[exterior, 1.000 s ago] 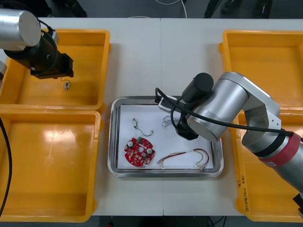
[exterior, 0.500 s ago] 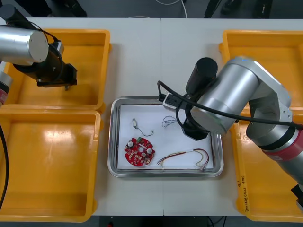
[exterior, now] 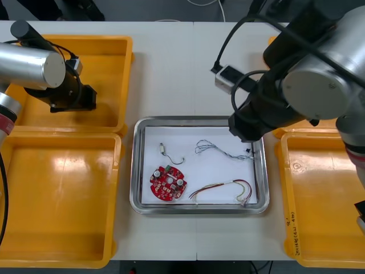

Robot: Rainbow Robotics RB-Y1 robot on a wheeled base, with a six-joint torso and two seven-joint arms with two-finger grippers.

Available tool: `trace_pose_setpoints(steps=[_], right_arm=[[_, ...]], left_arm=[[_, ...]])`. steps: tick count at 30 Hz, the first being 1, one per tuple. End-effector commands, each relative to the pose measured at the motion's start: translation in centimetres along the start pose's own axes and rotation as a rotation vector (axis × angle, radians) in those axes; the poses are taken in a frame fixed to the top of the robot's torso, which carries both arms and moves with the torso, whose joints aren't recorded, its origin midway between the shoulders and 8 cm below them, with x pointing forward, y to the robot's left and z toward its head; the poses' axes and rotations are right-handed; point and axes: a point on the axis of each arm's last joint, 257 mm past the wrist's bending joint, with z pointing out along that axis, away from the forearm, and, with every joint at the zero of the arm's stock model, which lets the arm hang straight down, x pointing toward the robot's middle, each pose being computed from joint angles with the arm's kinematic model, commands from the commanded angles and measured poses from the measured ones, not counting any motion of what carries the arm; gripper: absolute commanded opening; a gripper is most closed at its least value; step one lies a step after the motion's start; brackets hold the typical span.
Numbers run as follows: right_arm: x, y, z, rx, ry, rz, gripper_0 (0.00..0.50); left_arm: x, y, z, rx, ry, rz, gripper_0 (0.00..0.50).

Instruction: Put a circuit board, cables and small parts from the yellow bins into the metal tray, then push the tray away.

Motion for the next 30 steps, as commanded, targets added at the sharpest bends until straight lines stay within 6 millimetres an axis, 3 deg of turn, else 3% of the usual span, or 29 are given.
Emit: trace_pose_setpoints(steps=[1,9,10,13,18,19,22,25,30], right_arm=[[-2.1,-3.4,-4.5,0.034,-0.113,0.127,0.5],[0.8,-8.4,-7.8,0.048,-0.134,0.401,0.5],[1.6,-9.2,-8.2,0.057,-0.131,0.445,0.5],[3.7,-11.2,-9.2,0.082,-0.132,0.528,0.5],[8.1,-14.5,-10.6,0.145,-0.115,0.631,0.5],[8.1,-14.5,-10.6,0.145,-0.115,0.631,0.5],[11.9,-16.9,-11.6,0.21,-0.095,0.72,0.5],[14.4,-18.2,-12.2,0.252,-0.085,0.782,0.5],[17.0,-19.4,-12.6,0.291,-0.077,0.852,0.5]], left_arm=[[-0.7,1.1,-0.6,-0.031,-0.03,0.127,0.5],[-1.0,1.7,-0.6,-0.055,-0.04,0.147,0.5],[-1.0,1.8,-0.6,-0.057,-0.039,0.147,0.463],[-1.0,1.8,-0.6,-0.057,-0.039,0.149,0.0],[-1.0,1.8,-0.6,-0.057,-0.038,0.152,0.0],[-1.0,1.8,-0.6,-0.057,-0.038,0.152,0.0],[-1.0,1.7,-0.6,-0.054,-0.038,0.152,0.0],[-0.9,1.8,-0.6,-0.056,-0.035,0.153,0.0],[-1.0,1.7,-0.8,-0.048,-0.037,0.144,0.0]])
